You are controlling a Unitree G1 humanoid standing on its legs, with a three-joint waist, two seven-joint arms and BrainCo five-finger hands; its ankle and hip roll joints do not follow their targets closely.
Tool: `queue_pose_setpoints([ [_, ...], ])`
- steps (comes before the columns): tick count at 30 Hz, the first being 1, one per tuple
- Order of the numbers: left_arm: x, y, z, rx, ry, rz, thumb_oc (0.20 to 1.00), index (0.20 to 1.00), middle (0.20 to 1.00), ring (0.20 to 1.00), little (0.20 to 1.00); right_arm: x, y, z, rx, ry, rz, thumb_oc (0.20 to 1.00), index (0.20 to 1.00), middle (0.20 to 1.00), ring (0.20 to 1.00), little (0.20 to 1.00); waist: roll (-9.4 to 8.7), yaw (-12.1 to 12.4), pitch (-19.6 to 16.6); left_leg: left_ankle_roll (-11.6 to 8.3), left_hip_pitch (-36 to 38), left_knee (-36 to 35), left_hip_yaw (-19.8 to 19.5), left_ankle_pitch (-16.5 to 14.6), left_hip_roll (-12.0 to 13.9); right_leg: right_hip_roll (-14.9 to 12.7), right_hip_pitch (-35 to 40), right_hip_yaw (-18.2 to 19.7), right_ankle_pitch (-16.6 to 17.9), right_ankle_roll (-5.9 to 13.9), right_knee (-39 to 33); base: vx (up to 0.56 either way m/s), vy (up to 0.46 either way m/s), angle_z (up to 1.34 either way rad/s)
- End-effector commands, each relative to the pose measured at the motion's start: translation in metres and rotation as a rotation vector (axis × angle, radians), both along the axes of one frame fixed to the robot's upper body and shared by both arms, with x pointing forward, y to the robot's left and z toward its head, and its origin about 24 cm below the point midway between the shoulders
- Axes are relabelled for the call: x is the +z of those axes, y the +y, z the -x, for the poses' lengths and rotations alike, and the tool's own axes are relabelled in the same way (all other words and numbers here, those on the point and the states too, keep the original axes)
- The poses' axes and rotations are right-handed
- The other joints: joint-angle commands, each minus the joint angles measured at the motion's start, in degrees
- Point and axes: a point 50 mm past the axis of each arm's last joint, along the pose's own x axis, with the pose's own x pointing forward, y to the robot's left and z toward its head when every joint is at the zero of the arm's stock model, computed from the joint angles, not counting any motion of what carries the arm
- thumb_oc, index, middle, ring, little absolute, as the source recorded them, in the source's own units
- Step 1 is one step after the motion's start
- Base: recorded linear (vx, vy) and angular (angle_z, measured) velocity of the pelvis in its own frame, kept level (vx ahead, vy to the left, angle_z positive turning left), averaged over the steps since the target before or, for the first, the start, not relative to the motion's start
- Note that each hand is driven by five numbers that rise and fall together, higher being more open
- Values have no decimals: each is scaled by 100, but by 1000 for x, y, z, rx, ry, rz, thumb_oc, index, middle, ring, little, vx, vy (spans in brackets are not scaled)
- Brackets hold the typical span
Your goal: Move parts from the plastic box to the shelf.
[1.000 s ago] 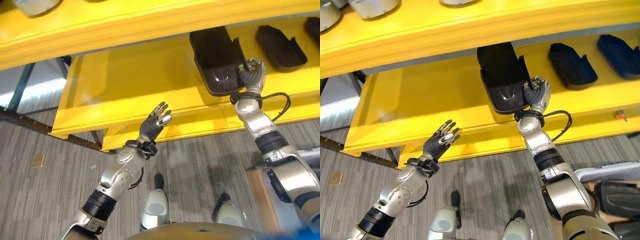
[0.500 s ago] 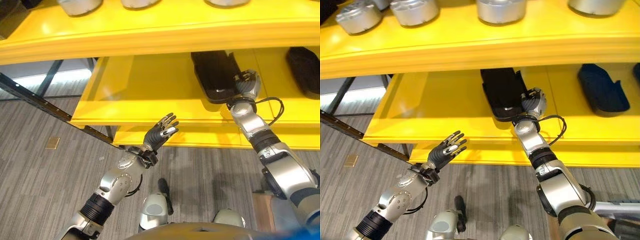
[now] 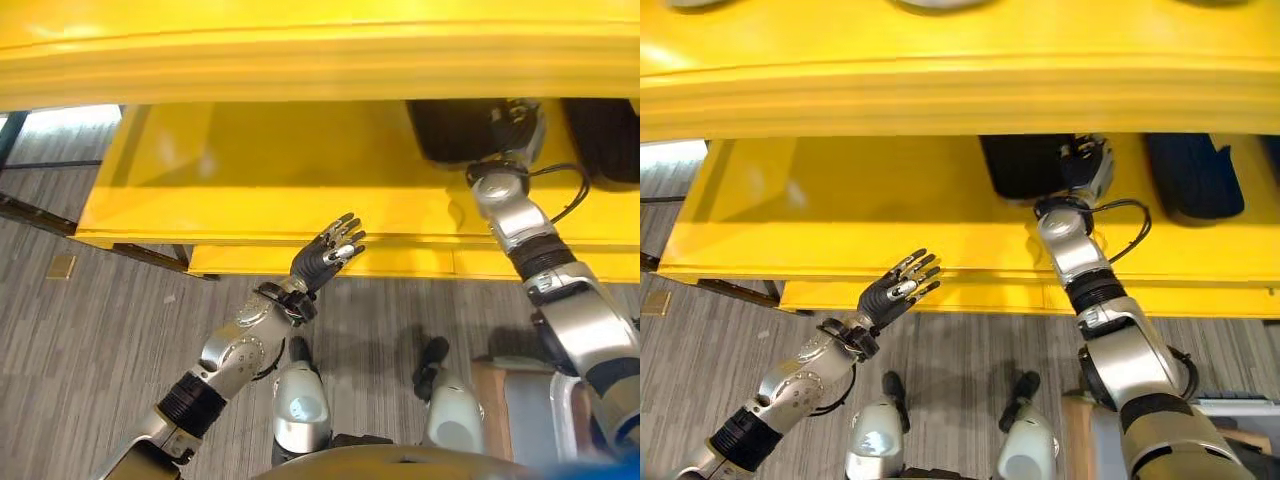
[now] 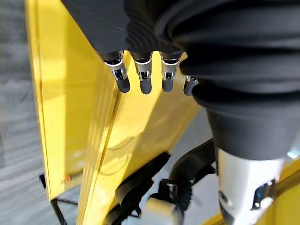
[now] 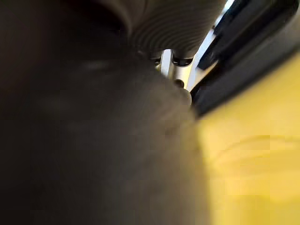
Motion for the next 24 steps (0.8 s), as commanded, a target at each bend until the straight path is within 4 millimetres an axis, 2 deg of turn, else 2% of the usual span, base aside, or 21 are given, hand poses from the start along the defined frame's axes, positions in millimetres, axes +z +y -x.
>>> queue_pose_setpoints([
  [1,34,-19,4,-81,-128,99,1000,1000,1000,1000,1000,79,15,-5,42,-243,-2,200,200,200,200,200,-29,140,35,-129,-305,73,35,-139,-270,-457,403,32,-724,671,262,-58,-88,9],
  [4,32,-23,5,-101,-133,90,1000,1000,1000,1000,1000,77,7,-7,-6,-215,-29,200,200,200,200,200,-4,78,110,-139,-278,-1,77,-112,-254,-500,221,25,-797,610,476,-36,-14,11],
  [12,34,-23,5,-82,-115,93,1000,1000,1000,1000,1000,67,3,-9,-22,-176,-30,200,200,200,200,200,44,9,110,-67,-168,-61,134,-172,-384,-572,163,75,-780,625,544,16,24,7],
  [19,42,-23,2,-56,-101,100,1000,1000,1000,1000,1000,63,10,-11,11,-144,-40,200,200,200,200,200,73,-4,189,-38,-212,13,105,-236,-461,-629,63,138,-777,656,647,3,3,1],
  [24,45,-25,1,-63,-66,145,1000,1000,1000,1000,1000,69,16,-10,14,-154,-30,200,200,200,200,200,79,5,315,-46,-359,58,96,-226,-490,-642,-115,168,-813,668,783,-21,-7,2],
])
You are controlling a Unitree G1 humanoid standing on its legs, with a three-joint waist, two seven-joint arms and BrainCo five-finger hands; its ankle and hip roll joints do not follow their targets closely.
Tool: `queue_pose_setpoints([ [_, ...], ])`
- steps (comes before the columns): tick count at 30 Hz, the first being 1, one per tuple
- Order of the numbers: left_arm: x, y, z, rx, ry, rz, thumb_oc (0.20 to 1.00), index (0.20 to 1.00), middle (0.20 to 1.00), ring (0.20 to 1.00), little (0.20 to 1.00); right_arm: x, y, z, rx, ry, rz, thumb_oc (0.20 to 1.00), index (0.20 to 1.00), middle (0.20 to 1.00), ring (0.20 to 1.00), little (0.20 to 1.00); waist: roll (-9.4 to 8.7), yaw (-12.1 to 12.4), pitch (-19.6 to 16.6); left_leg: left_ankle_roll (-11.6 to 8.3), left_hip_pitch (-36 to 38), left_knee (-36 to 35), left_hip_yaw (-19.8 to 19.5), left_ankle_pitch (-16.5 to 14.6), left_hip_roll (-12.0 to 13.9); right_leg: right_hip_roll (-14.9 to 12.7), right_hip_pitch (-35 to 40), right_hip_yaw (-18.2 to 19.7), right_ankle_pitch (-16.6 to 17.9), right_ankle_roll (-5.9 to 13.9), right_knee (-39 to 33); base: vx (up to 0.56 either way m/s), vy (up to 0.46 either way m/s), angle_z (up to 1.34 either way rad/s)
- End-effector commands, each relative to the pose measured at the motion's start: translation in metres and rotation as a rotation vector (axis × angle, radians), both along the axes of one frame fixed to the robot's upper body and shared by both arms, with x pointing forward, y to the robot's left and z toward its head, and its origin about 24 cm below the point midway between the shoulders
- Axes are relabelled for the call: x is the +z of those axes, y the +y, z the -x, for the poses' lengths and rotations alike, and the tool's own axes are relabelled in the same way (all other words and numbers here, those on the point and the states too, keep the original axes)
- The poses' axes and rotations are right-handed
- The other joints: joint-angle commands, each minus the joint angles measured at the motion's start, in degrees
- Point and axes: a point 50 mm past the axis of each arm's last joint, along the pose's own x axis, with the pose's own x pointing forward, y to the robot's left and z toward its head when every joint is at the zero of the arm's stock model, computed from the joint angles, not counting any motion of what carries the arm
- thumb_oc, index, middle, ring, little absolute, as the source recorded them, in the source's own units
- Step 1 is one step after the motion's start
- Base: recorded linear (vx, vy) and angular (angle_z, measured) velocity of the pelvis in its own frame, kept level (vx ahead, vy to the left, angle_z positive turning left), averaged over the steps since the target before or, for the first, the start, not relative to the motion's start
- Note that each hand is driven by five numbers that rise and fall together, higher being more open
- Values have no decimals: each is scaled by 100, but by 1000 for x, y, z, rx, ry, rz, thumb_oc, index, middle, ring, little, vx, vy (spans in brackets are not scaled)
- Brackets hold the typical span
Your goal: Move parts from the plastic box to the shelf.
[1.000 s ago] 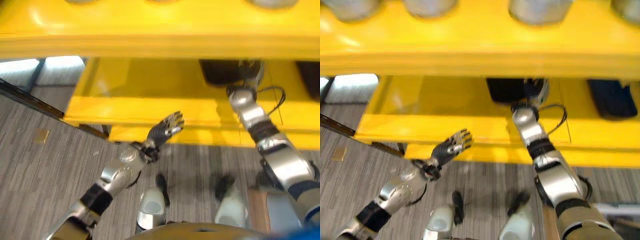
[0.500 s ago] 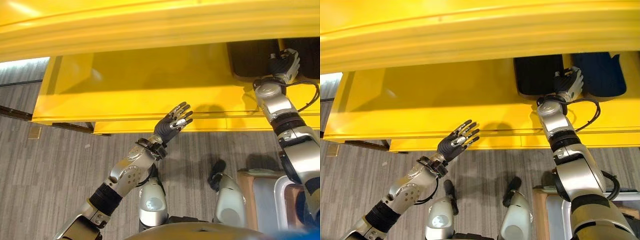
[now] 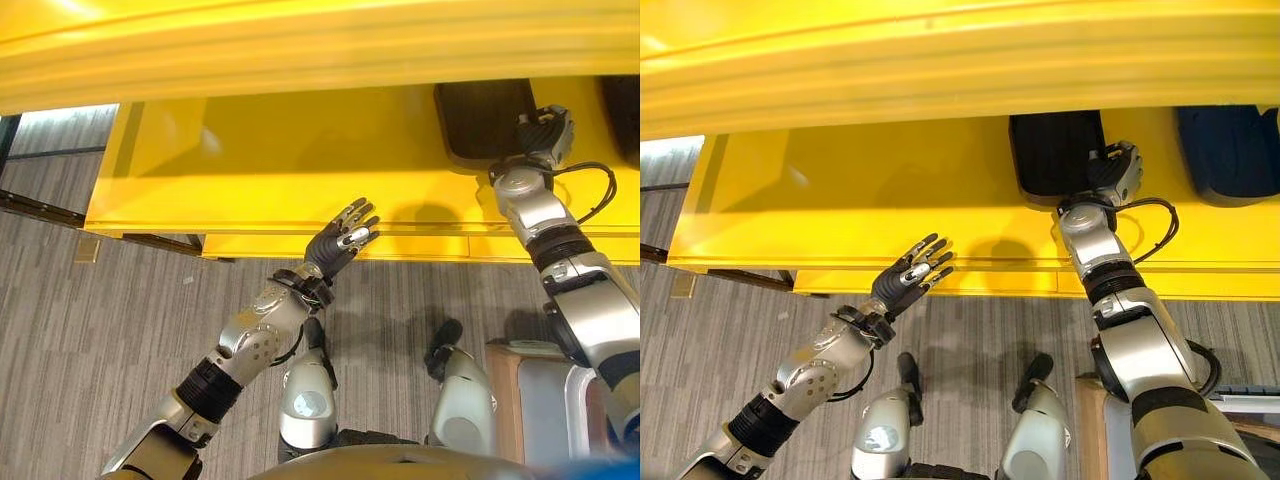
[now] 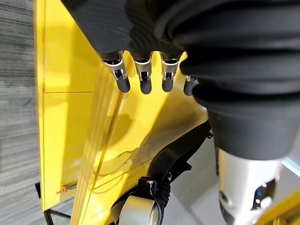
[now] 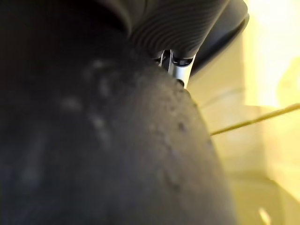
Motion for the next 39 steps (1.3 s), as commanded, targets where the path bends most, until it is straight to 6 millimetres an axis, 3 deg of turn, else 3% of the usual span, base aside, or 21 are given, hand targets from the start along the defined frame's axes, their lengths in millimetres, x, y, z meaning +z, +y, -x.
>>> queue_pose_setpoints([
  [1,32,-10,12,-66,-94,94,1000,1000,1000,1000,1000,76,29,-5,70,-251,38,200,200,200,200,200,-51,13,-90,157,-329,334,98,-429,-24,-172,147,123,-755,515,435,-39,-9,8],
  [9,38,-7,8,-52,-101,91,1000,1000,1000,1000,1000,80,28,-4,52,-257,2,200,200,200,200,200,-37,30,34,133,-448,330,64,-401,-56,-163,4,134,-792,507,517,-17,-7,3],
  [10,38,-7,8,-57,-105,89,1000,1000,1000,1000,1000,79,27,-4,47,-251,9,404,404,404,404,404,-32,31,47,139,-454,333,62,-402,-58,-165,-11,143,-792,504,530,0,0,0],
  [11,38,-8,8,-60,-106,90,1000,1000,1000,1000,1000,80,27,-4,37,-253,13,1000,1000,1000,1000,1000,-26,34,55,140,-461,332,63,-399,-55,-169,-21,147,-792,501,536,0,0,0],
  [20,39,-9,10,-53,-102,94,1000,1000,1000,1000,1000,92,32,2,50,-425,-77,1000,1000,1000,1000,1000,-5,19,37,147,-388,298,71,-412,-74,-157,43,140,-813,484,515,4,0,0],
  [30,36,-10,14,-52,-89,104,1000,1000,1000,1000,1000,105,44,16,78,-615,-64,1000,1000,1000,1000,1000,9,-81,-68,181,-246,289,139,-459,-88,-71,186,178,-881,424,490,44,12,-2],
  [35,34,-9,18,-37,-78,115,1000,1000,1000,1000,1000,123,59,35,166,-782,14,1000,1000,1000,1000,1000,24,-153,-118,256,-200,255,234,-397,-88,-5,238,147,-817,342,432,28,16,-5],
  [39,31,-9,21,-33,-76,122,1000,1000,1000,1000,1000,133,87,50,310,-788,231,1000,1000,1000,1000,1000,11,-208,-221,264,-130,215,257,-413,-109,64,318,198,-818,331,330,34,34,-3],
])
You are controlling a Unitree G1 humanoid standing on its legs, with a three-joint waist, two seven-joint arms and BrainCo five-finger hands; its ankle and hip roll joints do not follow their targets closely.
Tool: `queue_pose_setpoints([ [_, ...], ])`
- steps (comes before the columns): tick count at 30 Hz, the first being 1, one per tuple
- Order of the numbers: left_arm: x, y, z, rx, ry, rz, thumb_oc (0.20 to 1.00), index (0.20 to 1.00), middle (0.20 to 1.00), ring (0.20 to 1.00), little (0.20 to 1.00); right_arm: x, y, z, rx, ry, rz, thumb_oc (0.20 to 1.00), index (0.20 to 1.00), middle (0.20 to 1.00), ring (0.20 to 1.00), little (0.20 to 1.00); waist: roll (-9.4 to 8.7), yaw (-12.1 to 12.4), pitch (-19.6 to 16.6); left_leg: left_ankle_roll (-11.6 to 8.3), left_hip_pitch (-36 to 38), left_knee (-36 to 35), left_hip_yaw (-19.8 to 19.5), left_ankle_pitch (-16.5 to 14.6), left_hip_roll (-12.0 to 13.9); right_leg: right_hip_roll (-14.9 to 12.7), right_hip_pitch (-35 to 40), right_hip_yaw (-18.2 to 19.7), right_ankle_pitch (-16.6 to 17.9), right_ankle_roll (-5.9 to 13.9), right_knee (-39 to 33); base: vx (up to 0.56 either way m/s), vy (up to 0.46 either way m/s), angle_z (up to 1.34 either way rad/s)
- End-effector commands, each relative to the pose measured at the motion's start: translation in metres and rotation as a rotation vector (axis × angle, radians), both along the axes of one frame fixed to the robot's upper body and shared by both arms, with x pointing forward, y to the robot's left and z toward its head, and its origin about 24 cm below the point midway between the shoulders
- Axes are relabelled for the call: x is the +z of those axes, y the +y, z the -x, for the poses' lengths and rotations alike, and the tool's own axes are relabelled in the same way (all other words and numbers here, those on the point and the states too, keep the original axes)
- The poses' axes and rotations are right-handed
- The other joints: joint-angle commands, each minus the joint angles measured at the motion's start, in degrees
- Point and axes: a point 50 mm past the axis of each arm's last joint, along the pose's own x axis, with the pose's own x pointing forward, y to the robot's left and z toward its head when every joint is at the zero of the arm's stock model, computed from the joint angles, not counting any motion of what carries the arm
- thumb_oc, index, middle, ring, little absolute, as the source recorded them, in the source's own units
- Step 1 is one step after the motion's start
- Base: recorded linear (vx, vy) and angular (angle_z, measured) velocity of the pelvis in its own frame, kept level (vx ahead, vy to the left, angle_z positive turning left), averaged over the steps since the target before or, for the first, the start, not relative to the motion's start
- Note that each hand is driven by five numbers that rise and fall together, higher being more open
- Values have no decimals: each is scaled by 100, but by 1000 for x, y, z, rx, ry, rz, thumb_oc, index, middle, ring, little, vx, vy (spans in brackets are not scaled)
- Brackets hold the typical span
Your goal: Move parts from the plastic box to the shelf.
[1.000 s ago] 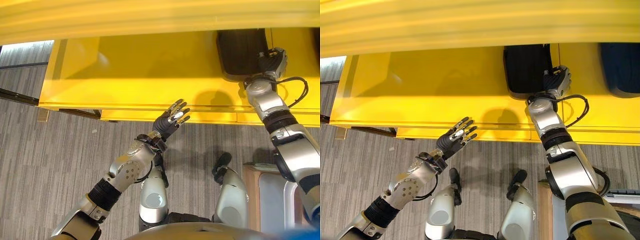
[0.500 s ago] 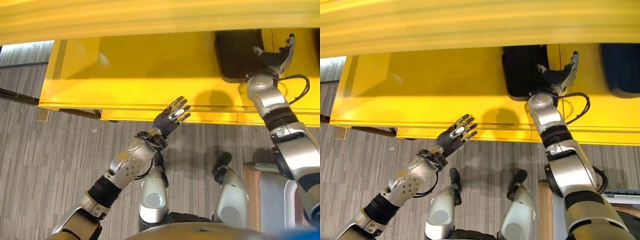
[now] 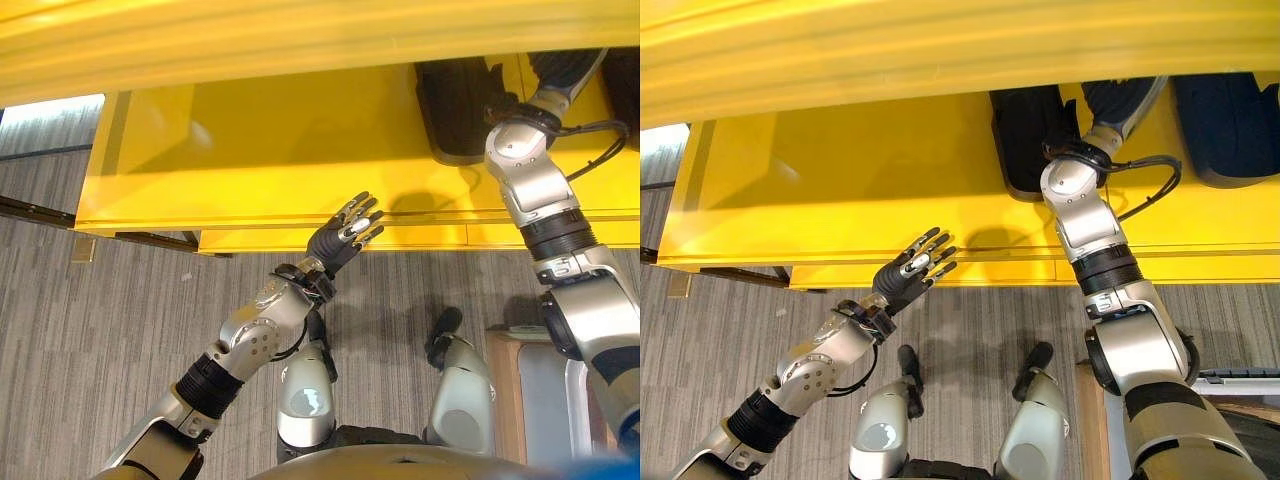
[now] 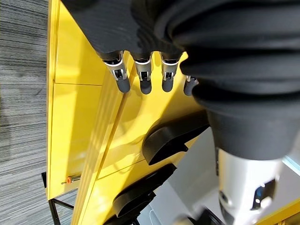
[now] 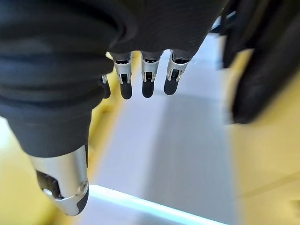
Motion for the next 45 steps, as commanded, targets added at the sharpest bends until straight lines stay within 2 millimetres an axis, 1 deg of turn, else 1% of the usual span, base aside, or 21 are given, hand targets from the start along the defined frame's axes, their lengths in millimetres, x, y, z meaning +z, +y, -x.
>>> queue_pose_setpoints([
  [1,24,-7,19,-39,-95,99,1000,1000,1000,1000,1000,24,29,13,49,-80,268,1000,1000,1000,1000,1000,-1,23,-330,220,-191,153,219,-380,-35,141,318,118,-836,325,263,49,46,-5],
  [4,21,-4,21,-27,-91,105,1000,1000,1000,1000,1000,12,32,17,94,-28,353,1000,1000,1000,1000,1000,-35,-37,-391,233,-138,126,243,-385,-32,163,375,137,-823,328,194,47,35,-6],
  [7,15,9,24,16,-100,109,1000,1000,1000,1000,1000,-21,19,30,143,45,503,1000,1000,1000,1000,1000,-138,-239,-444,250,-72,117,319,-395,21,199,421,207,-796,347,117,43,27,-8],
  [8,14,9,24,18,-99,109,1000,1000,1000,1000,1000,-23,18,31,143,52,510,1000,1000,1000,1000,1000,-144,-245,-453,251,-68,116,325,-395,23,203,423,213,-793,349,109,23,14,-8],
  [9,13,14,25,34,-104,110,1000,1000,1000,1000,1000,-30,12,38,151,71,549,1000,1000,1000,1000,1000,-177,-317,-466,255,-54,113,355,-396,42,225,433,246,-776,359,69,25,20,-13],
  [10,10,24,26,74,-114,110,1000,1000,1000,1000,1000,-45,2,56,189,106,645,1000,1000,1000,1000,1000,-247,-495,-474,253,-21,112,442,-406,97,265,437,318,-748,386,3,24,20,-12],
  [12,9,28,26,87,-114,108,1000,1000,1000,1000,1000,-49,-1,63,181,114,684,1000,1000,1000,1000,1000,-270,-543,-487,256,-13,111,479,-412,111,278,423,350,-735,396,-14,6,6,-13],
  [13,8,34,26,108,-118,103,1000,1000,1000,1000,1000,-56,-6,71,196,147,761,1000,1000,1000,1000,1000,-318,-632,-486,257,-7,116,532,-427,136,298,414,382,-726,416,-51,41,-4,-24],
  [14,5,41,26,126,-118,94,1000,1000,1000,1000,1000,-64,-15,78,127,204,869,1000,1000,1000,1000,1000,-375,-720,-494,205,31,152,491,-539,133,292,428,471,-804,505,-30,37,-10,-27],
  [15,5,42,26,129,-120,90,1000,1000,1000,1000,1000,-66,-17,81,115,206,884,1000,1000,1000,1000,1000,-393,-730,-497,210,30,158,507,-543,139,295,426,477,-801,509,-39,26,-20,-20],
  [16,3,48,27,142,-124,76,1000,1000,1000,1000,1000,-70,-25,84,77,238,948,1000,1000,1000,1000,1000,-449,-785,-490,218,29,168,554,-547,160,321,419,506,-789,522,-73,-37,-35,-18],
  [18,-2,56,30,158,-129,52,1000,1000,1000,1000,1000,-79,-47,87,66,339,968,1000,1000,1000,1000,1000,-536,-821,-498,229,38,177,604,-541,185,384,434,529,-753,534,-157,-48,-59,-25],
  [19,-2,56,30,158,-128,53,1000,1000,1000,1000,1000,-80,-47,87,66,339,968,1000,1000,1000,1000,1000,-531,-817,-503,228,40,176,606,-541,186,387,436,530,-751,534,-162,-26,-51,-28],
  [21,-3,66,34,184,-142,42,1000,1000,1000,1000,1000,-77,-54,98,57,290,991,1000,1000,1000,1000,1000,-592,-862,-520,245,43,219,640,-569,189,433,452,551,-747,535,-200,-3,-24,-18],
  [25,3,71,34,194,-157,39,1000,1000,1000,1000,1000,-66,-52,112,-14,158,1080,1000,1000,1000,1000,1000,-639,-875,-553,265,31,285,646,-622,192,475,452,573,-784,534,-169,2,-6,-6],
  [30,5,73,33,181,-147,33,1000,1000,1000,1000,1000,-72,-51,114,44,234,1186,1000,1000,1000,1000,1000,-672,-797,-580,278,-16,328,591,-666,179,474,456,555,-827,546,-133,-4,-16,0],
  [33,3,77,36,147,-142,4,1000,1000,1000,1000,1000,-82,-49,109,120,362,1302,1000,1000,1000,1000,1000,-708,-626,-557,271,-91,368,498,-659,186,453,456,464,-852,547,-95,-37,-92,8],
  [37,-1,81,36,108,-133,-26,1000,1000,1000,1000,1000,-92,-46,96,249,560,1381,1000,1000,1000,1000,1000,-763,-402,-541,256,-148,419,388,-630,222,433,492,319,-868,547,-45,-4,-94,15],
  [39,-1,81,36,101,-134,-35,1000,1000,1000,1000,1000,-94,-44,93,262,579,1389,1000,1000,1000,1000,1000,-782,-361,-541,252,-159,419,365,-620,232,430,501,286,-867,549,-34,5,-69,16],
  [42,-1,79,34,72,-150,-59,1000,1000,1000,1000,1000,-98,-51,79,196,658,1345,1000,1000,1000,1000,1000,-833,-259,-541,241,-195,427,311,-599,273,412,503,222,-864,552,-13,-5,-77,11],
  [45,0,80,33,71,-155,-58,1000,1000,1000,1000,1000,-103,-53,73,222,666,1303,1000,1000,1000,1000,1000,-813,-247,-525,228,-196,413,266,-559,295,421,526,199,-875,537,4,7,-19,8],
])
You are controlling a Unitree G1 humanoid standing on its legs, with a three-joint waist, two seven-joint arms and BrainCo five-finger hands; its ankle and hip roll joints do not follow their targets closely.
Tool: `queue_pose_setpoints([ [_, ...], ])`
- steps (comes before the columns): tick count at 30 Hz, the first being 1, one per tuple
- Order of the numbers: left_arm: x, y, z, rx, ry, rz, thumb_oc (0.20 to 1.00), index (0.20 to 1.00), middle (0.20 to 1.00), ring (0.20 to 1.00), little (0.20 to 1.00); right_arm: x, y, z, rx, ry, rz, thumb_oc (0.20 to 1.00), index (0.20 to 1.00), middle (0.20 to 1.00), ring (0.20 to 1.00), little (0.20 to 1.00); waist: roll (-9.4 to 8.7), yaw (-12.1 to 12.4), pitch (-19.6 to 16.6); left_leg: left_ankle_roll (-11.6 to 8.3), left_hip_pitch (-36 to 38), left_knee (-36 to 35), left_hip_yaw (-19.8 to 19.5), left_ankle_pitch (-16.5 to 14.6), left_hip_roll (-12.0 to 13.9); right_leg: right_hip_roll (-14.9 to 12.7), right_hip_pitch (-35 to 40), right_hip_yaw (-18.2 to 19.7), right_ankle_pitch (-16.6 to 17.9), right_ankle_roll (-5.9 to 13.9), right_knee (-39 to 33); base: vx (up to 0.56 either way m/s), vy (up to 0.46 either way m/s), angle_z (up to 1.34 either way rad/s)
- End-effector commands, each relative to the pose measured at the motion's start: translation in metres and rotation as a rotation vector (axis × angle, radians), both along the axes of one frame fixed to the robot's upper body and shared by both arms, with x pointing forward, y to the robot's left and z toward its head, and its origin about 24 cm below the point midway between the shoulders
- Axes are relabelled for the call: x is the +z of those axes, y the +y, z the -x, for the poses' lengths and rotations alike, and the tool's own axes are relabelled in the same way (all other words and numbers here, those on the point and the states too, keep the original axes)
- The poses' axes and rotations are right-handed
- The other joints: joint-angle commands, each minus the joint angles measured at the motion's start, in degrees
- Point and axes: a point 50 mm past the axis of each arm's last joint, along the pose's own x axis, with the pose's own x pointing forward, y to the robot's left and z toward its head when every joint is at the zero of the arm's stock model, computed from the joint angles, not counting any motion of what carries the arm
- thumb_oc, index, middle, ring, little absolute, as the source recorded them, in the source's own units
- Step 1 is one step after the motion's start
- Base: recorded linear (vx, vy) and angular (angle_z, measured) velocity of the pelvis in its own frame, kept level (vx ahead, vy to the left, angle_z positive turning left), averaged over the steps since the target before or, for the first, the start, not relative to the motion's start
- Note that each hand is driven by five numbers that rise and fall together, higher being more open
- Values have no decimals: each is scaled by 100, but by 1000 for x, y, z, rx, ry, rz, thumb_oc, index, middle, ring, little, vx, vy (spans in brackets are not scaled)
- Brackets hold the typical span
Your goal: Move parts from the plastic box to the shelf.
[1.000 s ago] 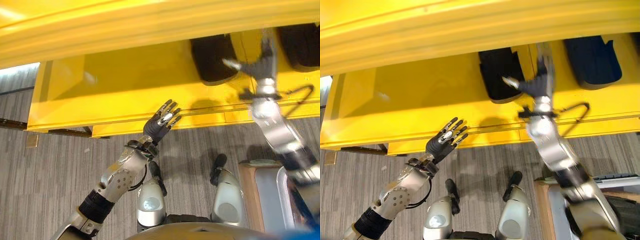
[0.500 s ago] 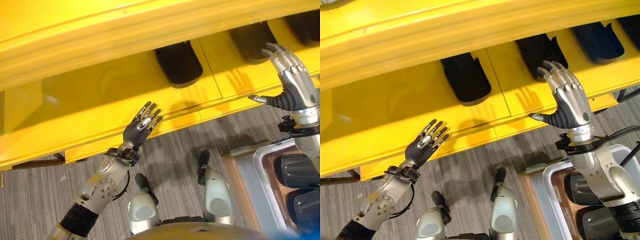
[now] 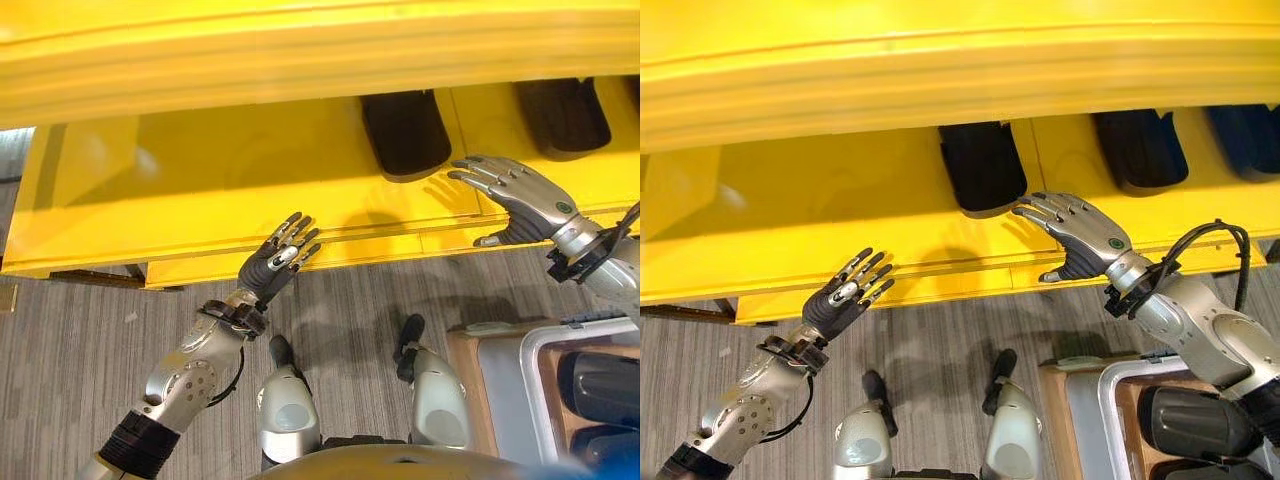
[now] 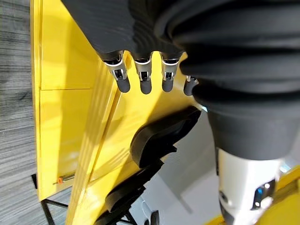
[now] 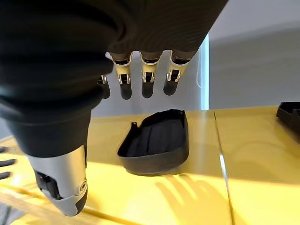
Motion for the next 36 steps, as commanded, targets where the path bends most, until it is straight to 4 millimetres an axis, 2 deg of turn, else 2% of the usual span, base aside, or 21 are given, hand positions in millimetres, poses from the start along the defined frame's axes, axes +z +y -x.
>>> queue_pose_setpoints([
  [1,18,-5,2,-58,-95,-11,1000,1000,1000,1000,1000,11,10,-6,33,-54,-117,1000,1000,1000,1000,1000,-100,-88,3,280,-137,214,-3,-359,-50,-52,456,36,-1191,550,652,11,-13,4],
  [9,19,-7,-1,-75,-82,-7,1000,1000,1000,1000,1000,18,19,-14,77,-41,-225,1000,1000,1000,1000,1000,-28,-16,4,259,-157,258,-43,-367,-61,-98,463,-1,-1224,543,702,1,-4,0],
  [15,22,-12,-3,-89,-88,2,1000,1000,1000,1000,1000,28,32,-25,105,-50,-202,1000,1000,1000,1000,1000,57,53,5,245,-155,275,-74,-376,-81,-139,474,-23,-1274,515,759,2,1,3],
  [17,24,-13,-3,-88,-93,12,1000,1000,1000,1000,1000,25,29,-28,49,-31,-203,1000,1000,1000,1000,1000,64,53,1,226,-170,255,-83,-360,-76,-142,462,-45,-1277,511,754,-3,-4,4],
  [21,21,-11,-3,-79,-82,5,1000,1000,1000,1000,1000,17,32,-26,55,13,-138,1000,1000,1000,1000,1000,73,36,31,211,-174,260,-77,-352,-59,-146,446,-39,-1302,492,789,0,0,0],
  [25,18,-11,-2,-79,-87,8,1000,1000,1000,1000,1000,5,24,-25,-19,39,-123,1000,1000,1000,1000,1000,47,21,33,210,-162,242,-60,-337,-45,-149,443,-54,-1286,499,786,-2,-7,2],
  [27,17,-11,-1,-66,-85,16,1000,1000,1000,1000,1000,12,11,-26,-121,-172,-186,1000,1000,1000,1000,1000,52,-37,35,211,-142,238,-22,-329,-27,-119,443,-10,-1273,498,763,0,4,2],
  [28,17,-11,-1,-65,-85,16,1000,1000,1000,1000,1000,12,11,-26,-122,-179,-192,1000,1000,1000,1000,1000,53,-39,35,212,-140,237,-20,-329,-27,-117,444,-6,-1271,498,760,1,31,0],
  [29,17,-12,-1,-56,-86,24,1000,1000,1000,1000,1000,18,12,-24,-105,-258,-313,1000,1000,1000,1000,1000,67,-87,40,220,-128,221,-8,-331,-31,-98,444,29,-1257,502,729,-1,32,-2],
  [33,20,-17,-2,-28,-89,45,1000,1000,1000,1000,1000,30,13,-14,-99,-461,-537,1000,1000,1000,1000,1000,115,-217,48,220,-108,221,47,-367,-30,-72,433,104,-1270,502,712,11,60,-4],
  [36,24,-22,-3,-5,-87,78,1000,1000,1000,1000,1000,27,12,-6,-115,-540,-637,1000,1000,1000,1000,1000,184,-338,34,228,-85,199,109,-417,-49,-64,415,174,-1302,505,702,16,91,-10],
])
